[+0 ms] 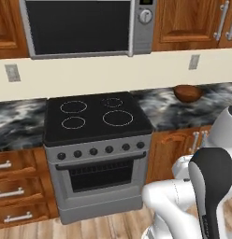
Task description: Pick the cup and bowl from the counter and place them on the counter next to the sink.
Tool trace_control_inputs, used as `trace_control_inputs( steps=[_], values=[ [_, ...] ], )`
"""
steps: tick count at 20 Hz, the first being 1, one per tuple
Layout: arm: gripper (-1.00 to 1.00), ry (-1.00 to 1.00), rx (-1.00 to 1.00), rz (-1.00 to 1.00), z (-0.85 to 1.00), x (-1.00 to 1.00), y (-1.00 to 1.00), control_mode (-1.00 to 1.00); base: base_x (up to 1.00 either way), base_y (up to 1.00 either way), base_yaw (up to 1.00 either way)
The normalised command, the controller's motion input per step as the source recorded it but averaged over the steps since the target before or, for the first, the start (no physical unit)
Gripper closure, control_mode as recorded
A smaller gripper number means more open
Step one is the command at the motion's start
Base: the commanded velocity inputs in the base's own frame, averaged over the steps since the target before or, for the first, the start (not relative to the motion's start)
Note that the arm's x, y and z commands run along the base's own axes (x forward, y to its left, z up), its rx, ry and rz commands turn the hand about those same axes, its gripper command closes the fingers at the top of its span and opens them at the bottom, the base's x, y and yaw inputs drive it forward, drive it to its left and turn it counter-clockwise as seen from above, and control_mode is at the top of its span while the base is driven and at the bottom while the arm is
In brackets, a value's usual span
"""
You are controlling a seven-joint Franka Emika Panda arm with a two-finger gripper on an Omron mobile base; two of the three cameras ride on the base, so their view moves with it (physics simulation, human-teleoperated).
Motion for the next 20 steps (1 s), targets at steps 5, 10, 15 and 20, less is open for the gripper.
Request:
trace_control_inputs(
  steps=[5,10,15,20],
  values=[
    [-1.00,0.00,0.00,0.00,0.00,0.00,0.00,1.00,0.07,-1.00,0.00],
    [-1.00,0.00,0.00,0.00,0.00,0.00,0.00,1.00,0.13,-1.00,0.00],
    [-1.00,0.00,0.00,0.00,0.00,0.00,0.00,1.00,0.41,-0.27,0.07],
    [-1.00,0.00,0.00,0.00,0.00,0.00,0.00,1.00,0.88,0.00,0.08]
  ],
)
